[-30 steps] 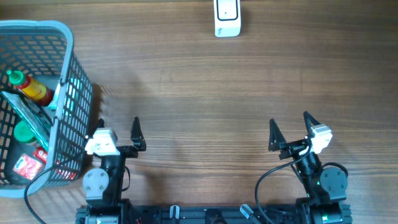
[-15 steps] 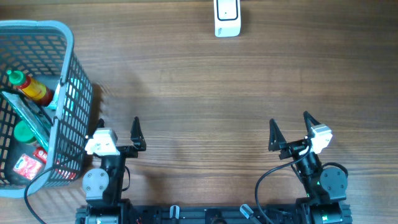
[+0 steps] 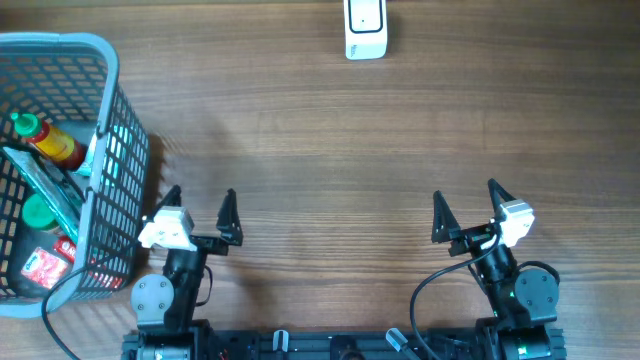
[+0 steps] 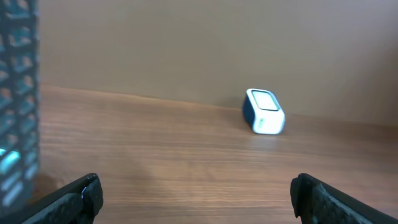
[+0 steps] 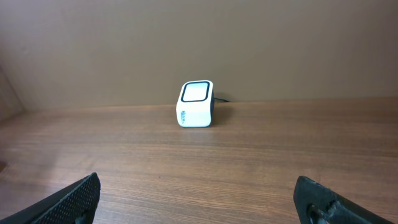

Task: Scan the item barcode
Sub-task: 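Move the left gripper over the basket and reach down inside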

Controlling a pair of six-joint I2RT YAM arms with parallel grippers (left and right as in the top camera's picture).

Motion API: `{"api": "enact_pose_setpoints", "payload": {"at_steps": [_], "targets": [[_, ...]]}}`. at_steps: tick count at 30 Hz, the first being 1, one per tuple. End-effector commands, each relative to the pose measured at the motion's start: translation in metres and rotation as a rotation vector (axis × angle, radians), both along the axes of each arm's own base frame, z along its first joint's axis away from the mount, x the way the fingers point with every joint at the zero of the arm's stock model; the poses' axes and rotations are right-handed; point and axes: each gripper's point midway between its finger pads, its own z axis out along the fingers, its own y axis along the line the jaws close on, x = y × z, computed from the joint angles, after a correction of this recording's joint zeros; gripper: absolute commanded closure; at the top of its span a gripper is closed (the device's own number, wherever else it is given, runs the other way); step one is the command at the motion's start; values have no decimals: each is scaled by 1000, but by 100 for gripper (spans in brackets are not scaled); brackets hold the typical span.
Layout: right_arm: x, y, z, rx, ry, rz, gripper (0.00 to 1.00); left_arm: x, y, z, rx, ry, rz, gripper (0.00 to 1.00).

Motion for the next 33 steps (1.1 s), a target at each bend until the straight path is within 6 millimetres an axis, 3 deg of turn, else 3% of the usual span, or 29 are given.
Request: {"api": "enact_pose_setpoints", "payload": {"at_steps": [1, 6, 11, 18, 25, 30, 33], "targets": [[0, -1, 2, -11, -13, -11, 0, -13, -16, 53, -59, -97, -100, 0], [0, -2, 2, -11, -13, -12, 0, -35, -16, 128, -45, -255, -94, 0], [0, -2, 2, -11, -13, -12, 0, -39, -9, 164, -44, -290, -53, 0], [0, -1, 2, -11, -13, -11, 0, -5, -2, 164, -47, -198, -17, 0], [0, -1, 2, -11, -13, -11, 0, 19, -1, 147, -50, -121, -14, 0], [0, -1, 2, -11, -13, -11, 0, 21, 1, 160, -48, -175, -7, 0], [0, -1, 2, -10, -13, -11, 0, 15, 1, 182, -16, -227, -3, 0]]}}
